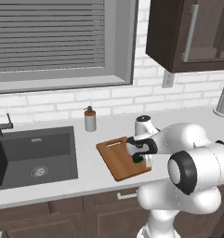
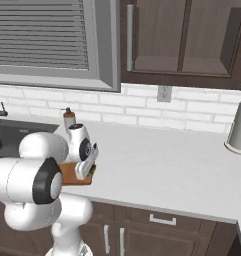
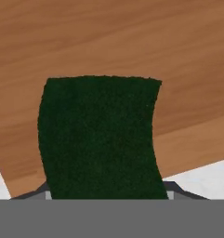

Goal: Pick up the sponge from the counter and clean the cutting board by briefly scrubbing or pressing down on the cutting board. Once finished, release the sponge.

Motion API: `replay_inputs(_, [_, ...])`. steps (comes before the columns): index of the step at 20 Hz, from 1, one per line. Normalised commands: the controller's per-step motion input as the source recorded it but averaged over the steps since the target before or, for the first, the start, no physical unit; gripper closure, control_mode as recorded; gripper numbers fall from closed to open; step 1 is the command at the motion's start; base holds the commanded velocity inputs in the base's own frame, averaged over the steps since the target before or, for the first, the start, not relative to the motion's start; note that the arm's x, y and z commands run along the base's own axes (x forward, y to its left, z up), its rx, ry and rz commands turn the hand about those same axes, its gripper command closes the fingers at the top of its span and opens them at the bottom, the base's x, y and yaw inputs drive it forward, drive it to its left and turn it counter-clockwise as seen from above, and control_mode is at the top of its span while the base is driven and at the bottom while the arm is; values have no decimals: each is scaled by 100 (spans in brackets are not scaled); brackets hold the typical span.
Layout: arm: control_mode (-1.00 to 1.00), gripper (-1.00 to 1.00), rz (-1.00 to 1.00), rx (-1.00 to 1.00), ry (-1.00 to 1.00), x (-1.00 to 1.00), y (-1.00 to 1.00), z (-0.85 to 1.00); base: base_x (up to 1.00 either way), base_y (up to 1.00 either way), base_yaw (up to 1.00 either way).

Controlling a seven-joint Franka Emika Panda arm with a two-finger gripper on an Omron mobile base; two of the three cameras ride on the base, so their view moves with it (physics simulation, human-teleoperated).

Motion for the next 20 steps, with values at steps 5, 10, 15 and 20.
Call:
replay_inputs(5, [-100, 100, 2, 0, 5, -7, 6, 0, 0, 0, 0])
replay_inputs(10, [-100, 100, 5, 0, 22, 40, 51, 0, 0, 0, 0])
replay_inputs(15, [-100, 100, 6, 0, 20, 30, 65, 0, 0, 0, 0])
replay_inputs(20, [-100, 100, 5, 0, 6, -2, 63, 0, 0, 0, 0])
